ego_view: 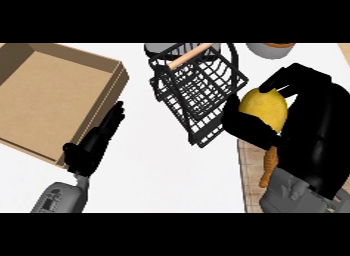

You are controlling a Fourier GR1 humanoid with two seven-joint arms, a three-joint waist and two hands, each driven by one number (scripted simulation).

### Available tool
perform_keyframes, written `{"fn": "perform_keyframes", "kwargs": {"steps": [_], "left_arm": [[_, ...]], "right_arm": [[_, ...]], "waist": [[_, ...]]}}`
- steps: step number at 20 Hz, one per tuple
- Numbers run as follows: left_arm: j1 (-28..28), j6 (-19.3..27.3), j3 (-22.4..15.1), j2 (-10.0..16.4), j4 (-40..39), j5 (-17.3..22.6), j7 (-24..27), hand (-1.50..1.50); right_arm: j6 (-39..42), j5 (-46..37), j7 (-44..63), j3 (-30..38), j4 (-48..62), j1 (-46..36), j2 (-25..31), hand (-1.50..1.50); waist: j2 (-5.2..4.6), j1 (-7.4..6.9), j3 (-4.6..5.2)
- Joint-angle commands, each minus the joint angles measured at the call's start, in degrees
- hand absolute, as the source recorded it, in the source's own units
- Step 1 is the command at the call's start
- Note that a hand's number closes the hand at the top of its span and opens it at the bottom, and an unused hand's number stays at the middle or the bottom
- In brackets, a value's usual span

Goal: Pick the lemon from the cutting board and place it in the tiered basket

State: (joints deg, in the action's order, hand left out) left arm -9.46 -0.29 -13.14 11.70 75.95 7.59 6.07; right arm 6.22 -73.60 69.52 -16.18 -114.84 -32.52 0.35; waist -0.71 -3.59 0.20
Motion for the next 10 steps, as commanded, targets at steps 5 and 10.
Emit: {"fn": "perform_keyframes", "kwargs": {"steps": [5,10], "left_arm": [[-1.02,-0.59,0.82,-0.16,-1.82,-0.12,1.23,0.00],[0.54,-1.71,1.21,0.26,-1.01,0.64,1.29,0.00]], "right_arm": [[-1.63,10.00,9.99,11.34,23.62,-20.49,-0.34,1.50],[-11.81,11.40,3.33,14.42,40.40,-25.42,-0.34,1.50]], "waist": [[-0.04,-0.08,-0.05],[-0.23,-0.27,-0.12]]}}
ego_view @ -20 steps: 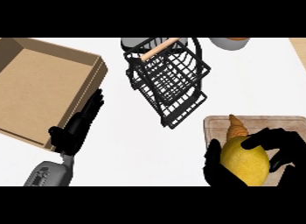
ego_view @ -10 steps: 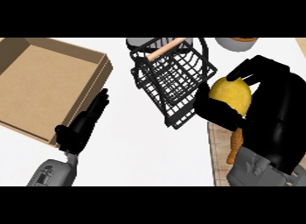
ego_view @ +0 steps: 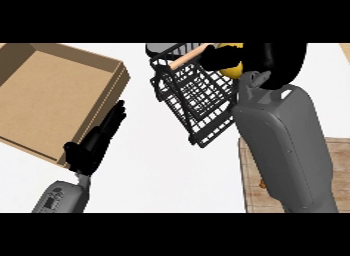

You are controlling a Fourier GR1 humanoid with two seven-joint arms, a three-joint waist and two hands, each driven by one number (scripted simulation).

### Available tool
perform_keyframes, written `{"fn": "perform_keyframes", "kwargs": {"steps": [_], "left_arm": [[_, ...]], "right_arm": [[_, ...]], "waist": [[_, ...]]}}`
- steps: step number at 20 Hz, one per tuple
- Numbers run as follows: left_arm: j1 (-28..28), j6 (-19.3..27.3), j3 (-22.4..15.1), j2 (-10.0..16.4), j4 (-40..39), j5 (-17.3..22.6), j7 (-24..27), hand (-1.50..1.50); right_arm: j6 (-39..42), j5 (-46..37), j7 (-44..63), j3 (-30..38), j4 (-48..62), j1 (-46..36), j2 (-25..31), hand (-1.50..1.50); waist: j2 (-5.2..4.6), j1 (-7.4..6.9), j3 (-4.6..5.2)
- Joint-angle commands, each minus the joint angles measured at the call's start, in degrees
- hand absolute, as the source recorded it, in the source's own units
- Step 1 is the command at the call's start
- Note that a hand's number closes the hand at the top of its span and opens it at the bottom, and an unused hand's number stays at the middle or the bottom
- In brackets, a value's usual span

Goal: Pick the lemon from the cutting board and place it in the tiered basket

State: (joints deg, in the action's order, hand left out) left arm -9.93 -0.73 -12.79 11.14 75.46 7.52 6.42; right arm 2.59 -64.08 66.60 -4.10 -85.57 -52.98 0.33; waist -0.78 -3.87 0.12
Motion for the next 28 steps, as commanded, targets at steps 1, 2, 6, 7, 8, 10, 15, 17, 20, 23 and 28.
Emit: {"fn": "perform_keyframes", "kwargs": {"steps": [1,2,6,7,8,10,15,17,20,23,28], "left_arm": [[0.28,-0.01,0.51,0.26,1.31,0.20,-0.80,0.00],[-0.92,0.28,0.56,-0.50,0.02,-0.02,-0.65,0.00],[1.82,-0.03,-0.02,-0.03,0.09,-1.03,1.24,0.00],[-2.30,-0.32,1.06,0.02,0.25,0.02,-1.57,0.00],[-2.05,-0.19,0.67,-0.46,-1.91,-0.86,-0.15,0.00],[-2.90,0.65,0.84,-0.88,-0.95,-1.04,-1.30,0.00],[-0.35,-1.35,1.14,-0.12,-1.11,0.21,0.35,0.00],[-1.10,-0.55,0.44,-0.89,0.58,-0.03,-2.23,0.00],[0.36,-0.06,0.67,-0.59,1.54,-0.23,-2.45,0.00],[-0.11,-0.43,1.76,-0.10,1.62,0.40,-2.78,0.00],[1.92,-0.12,3.33,1.10,0.76,0.25,-0.64,0.00]], "right_arm": [[-7.42,2.27,6.68,3.79,13.56,-8.63,-0.31,1.50],[-9.68,3.38,4.76,4.47,16.46,-9.44,-0.31,1.50],[-17.59,8.19,3.67,3.71,22.53,-11.19,-0.31,1.50],[-18.11,9.07,2.00,7.02,24.83,-13.65,-0.31,1.50],[-19.84,9.45,1.99,6.14,26.97,-15.11,-0.31,1.50],[-21.71,12.33,4.07,5.10,28.26,-16.71,-0.31,1.50],[-27.97,21.37,6.38,13.80,28.21,-14.95,-0.31,-1.50],[-30.87,24.12,5.34,12.95,29.99,-15.76,-0.31,-1.50],[-37.91,24.62,2.59,12.60,33.06,-17.56,-0.31,-1.50],[-44.26,22.84,3.79,9.32,32.56,-17.27,-0.32,-1.50],[-47.86,4.42,8.09,11.33,34.38,-18.47,-0.04,-1.50]], "waist": [[0.06,0.11,-0.05],[-0.08,0.38,-0.05],[-0.01,-0.34,-0.06],[-0.25,-0.27,-0.08],[-0.25,0.05,-0.04],[0.09,0.21,-0.05],[0.14,-0.70,-0.06],[0.36,-0.56,-0.10],[0.32,-0.43,-0.07],[0.81,0.90,-0.05],[1.68,4.10,0.07]]}}
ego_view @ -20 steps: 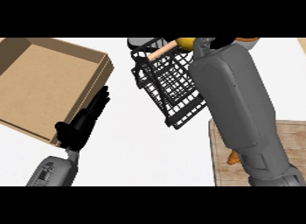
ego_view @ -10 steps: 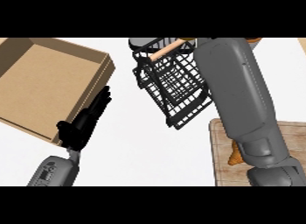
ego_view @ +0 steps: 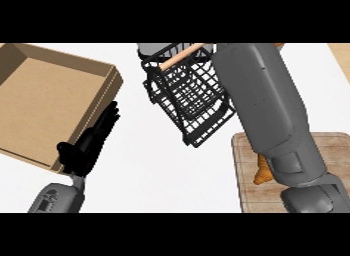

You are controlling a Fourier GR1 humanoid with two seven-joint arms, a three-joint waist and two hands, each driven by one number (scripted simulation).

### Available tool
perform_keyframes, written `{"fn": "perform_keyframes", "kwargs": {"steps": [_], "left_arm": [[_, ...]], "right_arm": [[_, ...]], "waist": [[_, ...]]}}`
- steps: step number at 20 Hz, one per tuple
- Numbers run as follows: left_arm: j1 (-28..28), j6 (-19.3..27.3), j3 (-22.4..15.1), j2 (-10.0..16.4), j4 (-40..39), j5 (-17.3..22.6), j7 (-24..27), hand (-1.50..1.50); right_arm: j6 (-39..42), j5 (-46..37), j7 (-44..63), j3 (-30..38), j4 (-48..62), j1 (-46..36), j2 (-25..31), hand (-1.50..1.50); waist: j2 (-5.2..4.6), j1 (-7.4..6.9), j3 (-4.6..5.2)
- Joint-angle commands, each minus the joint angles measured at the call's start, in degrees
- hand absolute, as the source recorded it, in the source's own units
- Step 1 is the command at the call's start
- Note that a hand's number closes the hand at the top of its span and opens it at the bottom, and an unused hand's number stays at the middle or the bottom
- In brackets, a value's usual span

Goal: Pick the lemon from the cutting board and place it in the tiered basket

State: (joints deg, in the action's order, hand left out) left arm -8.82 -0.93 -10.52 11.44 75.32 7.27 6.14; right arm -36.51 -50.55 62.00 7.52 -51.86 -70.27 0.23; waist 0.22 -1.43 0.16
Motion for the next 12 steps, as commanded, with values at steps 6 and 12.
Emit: {"fn": "perform_keyframes", "kwargs": {"steps": [6,12], "left_arm": [[3.22,0.89,2.37,0.97,1.48,1.07,0.15,0.00],[5.89,1.00,3.74,2.24,1.14,1.17,1.07,0.00]], "right_arm": [[-7.85,-20.81,13.36,3.08,-8.47,4.84,3.82,-1.50],[-4.54,-24.01,9.74,5.15,-28.95,14.31,0.14,-1.50]], "waist": [[1.65,4.83,-0.07],[2.47,7.03,-0.18]]}}
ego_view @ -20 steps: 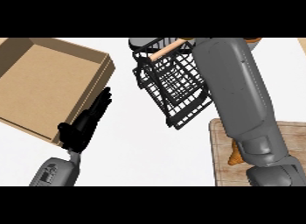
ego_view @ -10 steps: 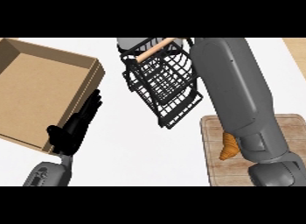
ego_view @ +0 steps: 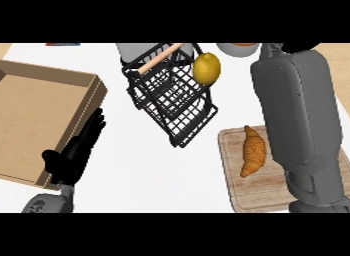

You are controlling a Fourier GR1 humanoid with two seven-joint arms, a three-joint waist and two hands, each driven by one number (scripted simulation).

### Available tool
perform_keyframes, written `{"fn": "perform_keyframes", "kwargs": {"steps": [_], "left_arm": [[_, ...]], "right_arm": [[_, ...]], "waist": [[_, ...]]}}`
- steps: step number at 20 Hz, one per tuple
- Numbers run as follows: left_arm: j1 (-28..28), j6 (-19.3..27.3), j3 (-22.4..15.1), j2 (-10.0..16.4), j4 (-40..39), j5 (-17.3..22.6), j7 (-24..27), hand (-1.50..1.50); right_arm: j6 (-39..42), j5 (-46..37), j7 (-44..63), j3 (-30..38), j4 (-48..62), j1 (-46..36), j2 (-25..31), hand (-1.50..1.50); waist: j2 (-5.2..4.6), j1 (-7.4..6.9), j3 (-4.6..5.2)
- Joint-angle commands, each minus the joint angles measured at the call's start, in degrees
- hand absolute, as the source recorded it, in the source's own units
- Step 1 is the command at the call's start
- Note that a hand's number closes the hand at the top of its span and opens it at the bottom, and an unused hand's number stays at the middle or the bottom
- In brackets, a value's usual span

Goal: Pick the lemon from the cutting board and place it in the tiered basket

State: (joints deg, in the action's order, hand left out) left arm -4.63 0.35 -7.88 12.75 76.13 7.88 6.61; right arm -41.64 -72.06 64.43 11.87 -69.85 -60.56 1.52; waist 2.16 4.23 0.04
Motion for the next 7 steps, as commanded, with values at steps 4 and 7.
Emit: {"fn": "perform_keyframes", "kwargs": {"steps": [4,7], "left_arm": [[3.19,0.96,1.07,0.87,0.11,-0.66,1.92,0.00],[4.59,-0.47,1.26,1.18,1.16,0.79,1.23,0.00]], "right_arm": [[6.98,-2.88,7.51,-1.24,-23.39,12.18,-1.49,-1.50],[11.73,-0.09,6.18,-1.25,-32.49,19.21,-1.52,-1.50]], "waist": [[0.85,2.07,-0.02],[1.07,2.90,-0.11]]}}
